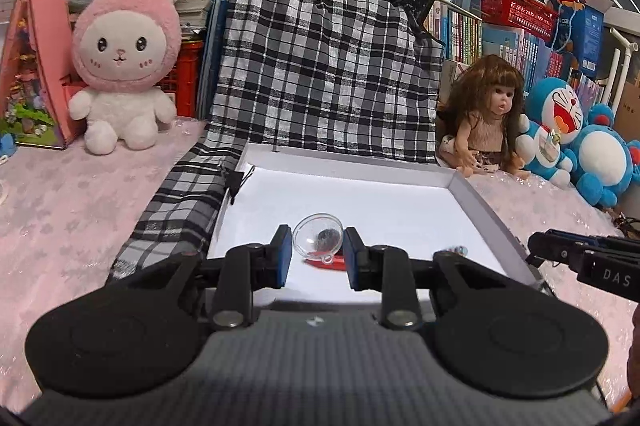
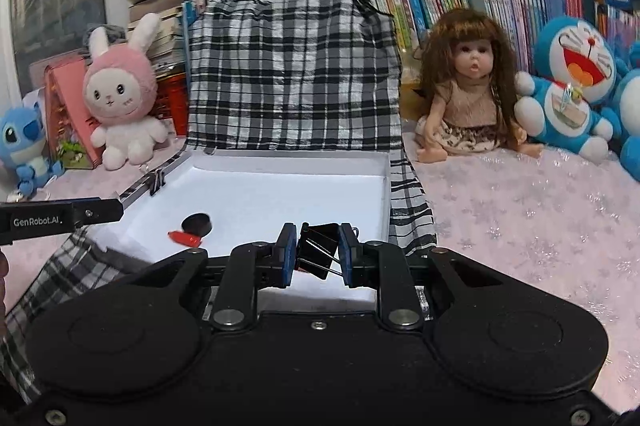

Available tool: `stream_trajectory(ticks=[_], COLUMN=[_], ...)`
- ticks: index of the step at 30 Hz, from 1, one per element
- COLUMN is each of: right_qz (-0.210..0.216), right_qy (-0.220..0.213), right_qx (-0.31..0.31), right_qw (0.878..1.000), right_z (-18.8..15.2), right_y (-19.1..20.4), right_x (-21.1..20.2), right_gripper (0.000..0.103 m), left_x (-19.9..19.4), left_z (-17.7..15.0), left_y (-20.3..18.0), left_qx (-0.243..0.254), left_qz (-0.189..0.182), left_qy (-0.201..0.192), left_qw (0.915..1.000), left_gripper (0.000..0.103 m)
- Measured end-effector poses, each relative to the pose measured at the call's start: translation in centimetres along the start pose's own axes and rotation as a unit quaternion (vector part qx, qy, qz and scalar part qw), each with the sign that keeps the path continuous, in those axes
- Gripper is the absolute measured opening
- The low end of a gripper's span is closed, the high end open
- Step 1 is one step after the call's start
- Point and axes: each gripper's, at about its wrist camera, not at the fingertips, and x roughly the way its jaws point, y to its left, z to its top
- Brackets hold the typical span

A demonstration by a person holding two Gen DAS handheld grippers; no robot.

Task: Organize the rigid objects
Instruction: 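Carry the dome into the box with the left tool while the right tool carries the binder clip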

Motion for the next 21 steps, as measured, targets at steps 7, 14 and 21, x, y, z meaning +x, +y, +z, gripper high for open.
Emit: stream_trajectory(ticks=[7, 14, 21], right_qz=[0.011, 0.027, 0.023], right_qy=[0.035, 0.070, 0.096], right_qx=[0.042, 0.081, 0.090], right_qw=[0.998, 0.994, 0.991], right_z=[2.5, 4.5, 5.0], right_y=[-1.6, -2.4, -2.1], right_x=[3.2, 7.0, 10.4], right_gripper=[0.022, 0.022, 0.022], left_x=[2.6, 6.0, 9.2], left_z=[2.3, 3.5, 3.9], left_y=[0.2, 0.0, -0.3], left_qx=[-0.012, -0.001, -0.007], left_qz=[-0.021, -0.016, -0.010], left_qy=[0.018, 0.036, 0.066], left_qw=[0.9996, 0.9992, 0.9978], left_gripper=[0.032, 0.032, 0.032])
